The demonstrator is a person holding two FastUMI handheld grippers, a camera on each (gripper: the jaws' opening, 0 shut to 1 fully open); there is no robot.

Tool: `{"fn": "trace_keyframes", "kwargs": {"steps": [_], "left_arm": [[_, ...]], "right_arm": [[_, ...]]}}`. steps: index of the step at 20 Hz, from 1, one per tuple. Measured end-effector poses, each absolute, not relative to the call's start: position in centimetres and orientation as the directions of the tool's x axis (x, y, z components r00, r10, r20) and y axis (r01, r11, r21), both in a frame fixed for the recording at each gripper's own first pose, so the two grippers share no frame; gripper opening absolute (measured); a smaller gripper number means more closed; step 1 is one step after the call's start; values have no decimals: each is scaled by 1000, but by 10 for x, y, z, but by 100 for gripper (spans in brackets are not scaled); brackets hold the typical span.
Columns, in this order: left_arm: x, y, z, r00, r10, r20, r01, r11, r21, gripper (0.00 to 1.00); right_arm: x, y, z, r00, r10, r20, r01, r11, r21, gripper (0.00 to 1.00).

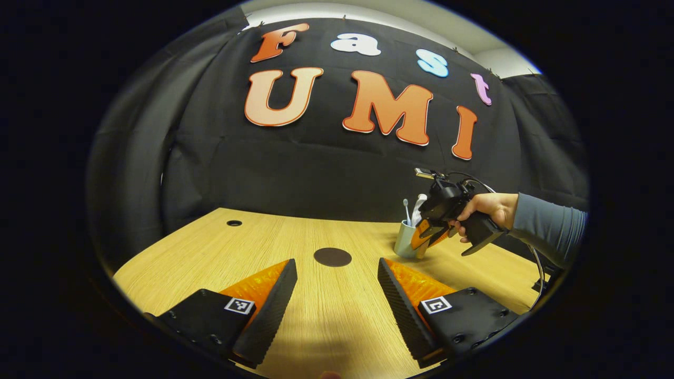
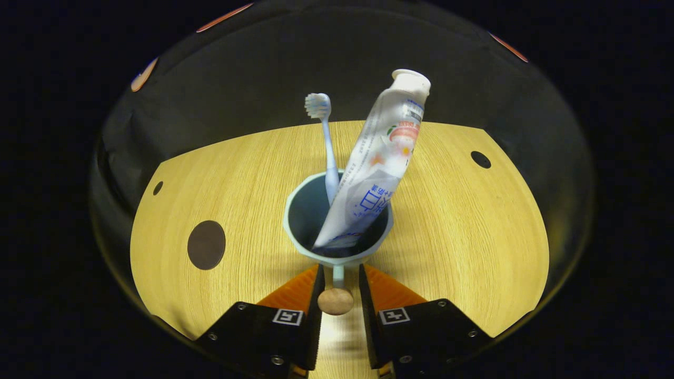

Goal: Put the toothbrush and toothpaste on the desktop into the cup, then pick up the cup and place it on the coaster on the desktop.

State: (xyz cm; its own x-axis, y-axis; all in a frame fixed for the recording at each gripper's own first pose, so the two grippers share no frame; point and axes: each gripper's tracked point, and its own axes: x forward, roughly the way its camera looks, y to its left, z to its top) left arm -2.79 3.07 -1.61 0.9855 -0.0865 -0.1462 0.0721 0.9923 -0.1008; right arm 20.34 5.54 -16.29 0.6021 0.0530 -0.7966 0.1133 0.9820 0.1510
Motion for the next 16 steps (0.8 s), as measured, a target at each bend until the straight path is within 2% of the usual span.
{"fn": "trace_keyframes", "kwargs": {"steps": [1,3,4,10,16], "left_arm": [[-28,34,-18,985,-82,-150,67,992,-104,99],[-28,39,-19,985,-74,-154,57,992,-112,99],[-27,40,-21,985,-71,-156,53,992,-117,98],[-21,37,-28,981,-75,-178,52,990,-131,98],[-22,36,-31,978,-75,-192,50,990,-131,98]], "right_arm": [[205,56,-161,612,48,-789,112,983,146,30],[206,55,-162,616,43,-787,93,988,127,32],[206,54,-162,617,45,-785,82,989,121,26],[208,51,-164,641,68,-765,29,993,112,20],[208,50,-161,659,87,-747,-6,994,110,20]]}}
